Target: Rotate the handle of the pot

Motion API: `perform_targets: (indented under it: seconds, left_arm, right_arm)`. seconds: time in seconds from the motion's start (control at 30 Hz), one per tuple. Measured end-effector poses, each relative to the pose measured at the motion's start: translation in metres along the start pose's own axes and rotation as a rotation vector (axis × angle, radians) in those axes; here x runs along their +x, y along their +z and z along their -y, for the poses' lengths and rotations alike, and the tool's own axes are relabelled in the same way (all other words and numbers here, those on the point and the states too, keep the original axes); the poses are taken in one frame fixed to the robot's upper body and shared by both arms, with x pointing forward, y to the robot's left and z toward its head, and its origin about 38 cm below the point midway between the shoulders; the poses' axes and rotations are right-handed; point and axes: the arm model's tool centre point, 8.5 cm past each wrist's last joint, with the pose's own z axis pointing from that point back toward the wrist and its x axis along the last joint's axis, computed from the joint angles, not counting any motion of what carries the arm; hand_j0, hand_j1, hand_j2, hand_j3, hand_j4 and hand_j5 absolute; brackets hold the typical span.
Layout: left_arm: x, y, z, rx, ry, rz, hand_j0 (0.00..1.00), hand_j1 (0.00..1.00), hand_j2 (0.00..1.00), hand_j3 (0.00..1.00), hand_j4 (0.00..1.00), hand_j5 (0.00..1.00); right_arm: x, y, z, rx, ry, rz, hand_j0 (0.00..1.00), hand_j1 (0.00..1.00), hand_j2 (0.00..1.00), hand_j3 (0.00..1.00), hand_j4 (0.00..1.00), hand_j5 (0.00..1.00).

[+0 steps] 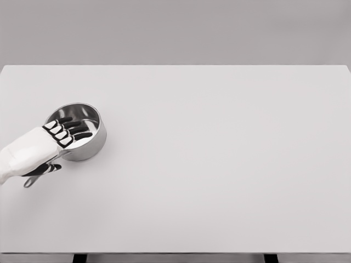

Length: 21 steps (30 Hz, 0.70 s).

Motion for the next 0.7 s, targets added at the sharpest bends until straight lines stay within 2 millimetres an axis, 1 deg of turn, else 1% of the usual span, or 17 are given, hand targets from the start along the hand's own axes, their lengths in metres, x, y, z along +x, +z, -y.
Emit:
perform_targets:
  seconds: [0.33,0.7]
  left_arm:
    - [0.0027,0.0022,0.0059,-0.008,0.014,-0.002,1.00,1.00,1.00,1.00,1.00,1.00]
    - [-0.0015,0.0016,-0.0023,0.009,-0.003,-0.005,1.00,1.00,1.00,1.00,1.00,1.00]
  right_arm:
    - [0.0000,0.0000,0.0000,0.000,0.000,0.000,1.00,1.00,1.00,1.00,1.00,1.00]
    - [0.0000,0.0000,0.0000,0.000,0.000,0.000,1.00,1.00,1.00,1.00,1.00,1.00]
